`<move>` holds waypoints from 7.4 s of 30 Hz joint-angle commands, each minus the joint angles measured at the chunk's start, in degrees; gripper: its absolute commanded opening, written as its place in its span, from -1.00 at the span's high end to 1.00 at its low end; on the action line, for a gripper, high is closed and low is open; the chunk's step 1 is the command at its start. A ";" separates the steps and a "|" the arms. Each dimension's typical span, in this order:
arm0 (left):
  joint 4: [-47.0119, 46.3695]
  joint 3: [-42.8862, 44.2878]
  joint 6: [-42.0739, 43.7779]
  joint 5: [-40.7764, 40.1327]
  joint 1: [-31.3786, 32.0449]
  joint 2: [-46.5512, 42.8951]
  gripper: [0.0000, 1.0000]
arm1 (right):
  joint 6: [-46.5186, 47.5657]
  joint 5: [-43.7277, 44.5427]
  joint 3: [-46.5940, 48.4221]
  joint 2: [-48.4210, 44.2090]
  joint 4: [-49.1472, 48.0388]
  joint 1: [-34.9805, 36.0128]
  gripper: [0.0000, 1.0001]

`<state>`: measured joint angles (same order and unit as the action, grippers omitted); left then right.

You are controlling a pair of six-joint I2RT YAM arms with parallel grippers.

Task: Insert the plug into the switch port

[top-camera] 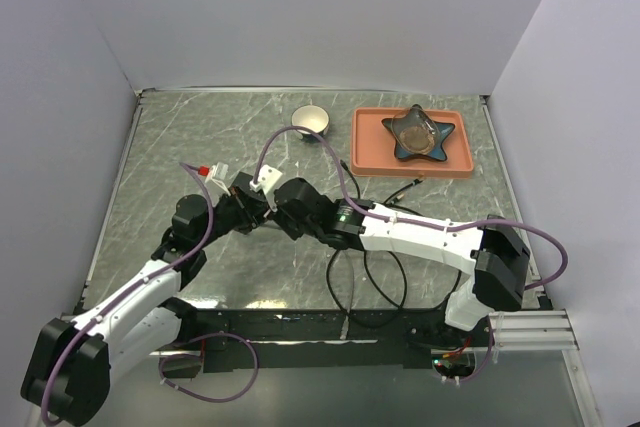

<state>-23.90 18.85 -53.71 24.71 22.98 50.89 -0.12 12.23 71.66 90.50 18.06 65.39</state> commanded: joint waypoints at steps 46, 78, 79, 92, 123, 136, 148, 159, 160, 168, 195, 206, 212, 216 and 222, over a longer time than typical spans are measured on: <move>-16.79 -6.28 4.06 12.82 -0.04 -20.48 0.98 | -16.84 -57.41 -12.16 -10.08 -30.19 -18.10 -0.07; -15.65 -6.19 4.67 12.38 0.13 -19.78 0.98 | -26.60 -62.07 -12.42 -7.53 -40.57 -18.10 1.00; -15.56 -6.20 4.67 12.21 0.13 -19.87 0.98 | -26.60 -61.89 -12.51 -7.70 -40.22 -18.19 1.00; 0.32 -0.84 6.96 -1.66 0.13 -20.22 -0.56 | -17.47 -49.77 -13.39 -11.13 -26.00 -18.10 1.00; 32.78 27.38 22.16 -4.85 -21.04 18.25 -0.60 | 13.65 7.73 -9.61 -1.12 -11.38 -3.77 1.00; 27.07 29.93 23.65 -6.70 -25.00 33.82 -0.48 | 17.52 2.80 4.45 14.17 -10.51 -8.17 1.00; 22.77 29.93 25.32 -2.48 -25.27 42.18 -0.41 | 16.03 -4.05 11.14 24.81 -8.92 -10.98 1.00; 23.20 30.63 27.00 -0.72 -25.27 43.41 -0.38 | 15.94 -6.78 12.62 27.97 -10.42 -10.98 1.00; 23.11 30.54 27.17 -0.45 -25.27 43.41 -0.38 | 15.77 -6.69 13.93 28.59 -9.90 -10.89 1.00; 22.93 30.46 27.17 0.43 -25.18 43.59 -0.34 | 14.63 -6.43 15.53 31.58 -9.45 -10.89 1.00; 23.02 30.72 28.31 2.27 -25.27 44.82 -0.32 | 13.83 -7.31 17.20 31.58 -11.56 -10.46 1.00; 22.32 30.46 28.84 3.94 -25.27 45.34 -0.32 | 15.85 -7.57 16.94 30.26 -13.23 -9.66 1.00; 21.97 30.37 28.75 4.91 -25.27 45.17 -0.31 | 16.12 -8.10 19.31 32.37 -10.95 -9.49 1.00; 21.53 30.28 29.02 5.70 -25.27 44.99 -0.29 | 16.73 -8.71 19.40 33.16 -11.30 -9.31 1.00; 21.26 30.37 29.81 7.90 -25.00 45.52 -0.27 | 18.75 -9.85 19.05 33.60 -12.26 -9.31 1.00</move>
<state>0.16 47.62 -24.67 27.27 -2.61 95.55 16.62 4.69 87.74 123.15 10.76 55.16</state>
